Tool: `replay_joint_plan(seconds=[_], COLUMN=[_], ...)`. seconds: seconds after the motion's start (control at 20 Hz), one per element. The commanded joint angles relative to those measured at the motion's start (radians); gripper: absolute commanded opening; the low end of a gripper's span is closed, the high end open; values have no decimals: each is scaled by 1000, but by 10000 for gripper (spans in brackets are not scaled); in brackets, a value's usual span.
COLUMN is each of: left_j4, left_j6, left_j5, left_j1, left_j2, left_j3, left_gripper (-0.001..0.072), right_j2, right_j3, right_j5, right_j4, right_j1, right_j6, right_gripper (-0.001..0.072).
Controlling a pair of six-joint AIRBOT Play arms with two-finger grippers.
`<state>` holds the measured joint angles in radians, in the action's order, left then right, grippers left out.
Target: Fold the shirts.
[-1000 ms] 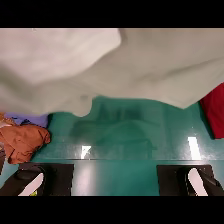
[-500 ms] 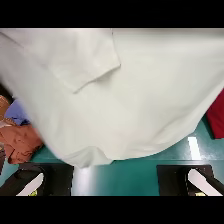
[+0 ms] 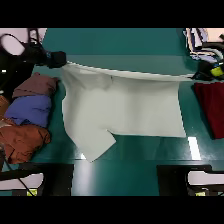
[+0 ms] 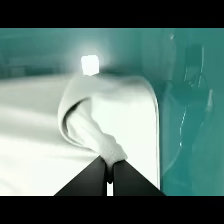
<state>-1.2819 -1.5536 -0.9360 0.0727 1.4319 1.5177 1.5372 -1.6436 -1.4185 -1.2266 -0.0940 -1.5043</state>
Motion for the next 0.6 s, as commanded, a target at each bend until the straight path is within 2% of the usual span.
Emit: replay_joint_plan(seconds=[0.0, 0.15, 0.35, 0.45, 0.55], left_j4=[2, 3, 3, 35, 68], left_j6=[47, 47, 102, 161, 172], left_j5=[161, 134, -58, -61, -19], left_j1=[-1, -24, -60, -56, -56], left_j2=[121, 122, 122, 122, 123], left_j3=[13, 14, -21, -95, -166], left_gripper=[22, 23, 23, 23, 23], right_j2=[127, 136, 130, 130, 130], right_j3=[16, 16, 34, 84, 139], right_j5=[185, 234, 177, 195, 214], right_j4=[84, 106, 74, 75, 76], right_j1=[23, 21, 23, 41, 53], right_j6=[40, 48, 58, 58, 58], right_gripper=[18, 18, 18, 18, 18])
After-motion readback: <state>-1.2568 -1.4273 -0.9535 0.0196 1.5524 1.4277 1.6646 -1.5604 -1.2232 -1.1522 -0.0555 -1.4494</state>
